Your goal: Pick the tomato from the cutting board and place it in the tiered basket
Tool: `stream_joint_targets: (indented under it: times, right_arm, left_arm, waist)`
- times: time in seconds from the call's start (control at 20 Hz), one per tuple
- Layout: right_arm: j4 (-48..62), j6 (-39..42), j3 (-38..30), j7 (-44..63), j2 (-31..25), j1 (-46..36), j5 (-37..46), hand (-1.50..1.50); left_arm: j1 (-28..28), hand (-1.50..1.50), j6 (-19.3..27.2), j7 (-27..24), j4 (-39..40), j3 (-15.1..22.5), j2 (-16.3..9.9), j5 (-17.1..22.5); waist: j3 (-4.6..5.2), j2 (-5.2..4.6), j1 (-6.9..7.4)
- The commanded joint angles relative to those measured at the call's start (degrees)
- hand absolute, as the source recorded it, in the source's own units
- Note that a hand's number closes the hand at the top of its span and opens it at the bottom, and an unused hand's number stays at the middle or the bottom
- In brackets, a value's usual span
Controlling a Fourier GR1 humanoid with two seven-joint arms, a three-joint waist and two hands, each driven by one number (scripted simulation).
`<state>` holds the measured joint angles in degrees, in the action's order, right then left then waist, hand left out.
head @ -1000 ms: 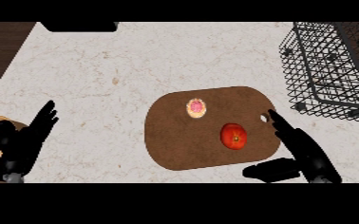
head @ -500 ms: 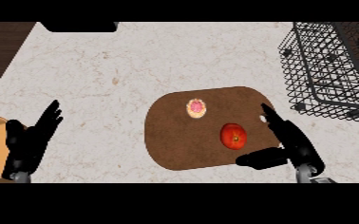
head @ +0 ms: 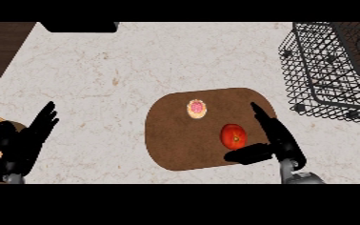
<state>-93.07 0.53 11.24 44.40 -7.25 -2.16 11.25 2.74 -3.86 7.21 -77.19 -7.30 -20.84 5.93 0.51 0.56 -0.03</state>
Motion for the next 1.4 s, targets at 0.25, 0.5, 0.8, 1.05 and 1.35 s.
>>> stream_joint_targets:
  times: [0.25,0.5,0.8,1.05,1.35]
  right_arm:
    - [6.2,2.2,0.8,-5.7,2.7,0.1,-0.8,-1.50]
    - [10.8,-5.6,4.5,-13.8,6.9,-2.5,7.9,1.50]
    - [5.9,-10.3,3.2,-16.5,7.0,2.8,10.3,1.50]
    - [-4.6,-7.9,-2.0,-7.4,2.9,3.2,9.2,1.50]
    - [-6.3,-1.7,22.8,1.0,-2.4,-4.4,38.5,1.50]
  left_arm:
    - [-0.8,0.00,-1.8,2.8,-2.6,-2.0,-0.2,0.6]
    - [-5.6,0.00,2.2,5.6,-1.5,-0.1,2.7,-2.3]
    - [2.3,0.00,-3.6,0.9,-2.8,-3.0,1.5,-0.2]
    - [0.8,0.00,-2.4,2.5,-3.4,-3.3,2.2,-2.2]
    - [-1.6,0.00,-1.5,3.2,-1.8,-1.9,2.2,-3.3]
  waist:
    - [-0.53,-0.58,0.15]
    - [-0.54,-0.67,0.04]
    - [-0.52,-0.51,0.16]
    - [-0.51,-0.49,-0.05]
    - [0.08,0.37,1.43]
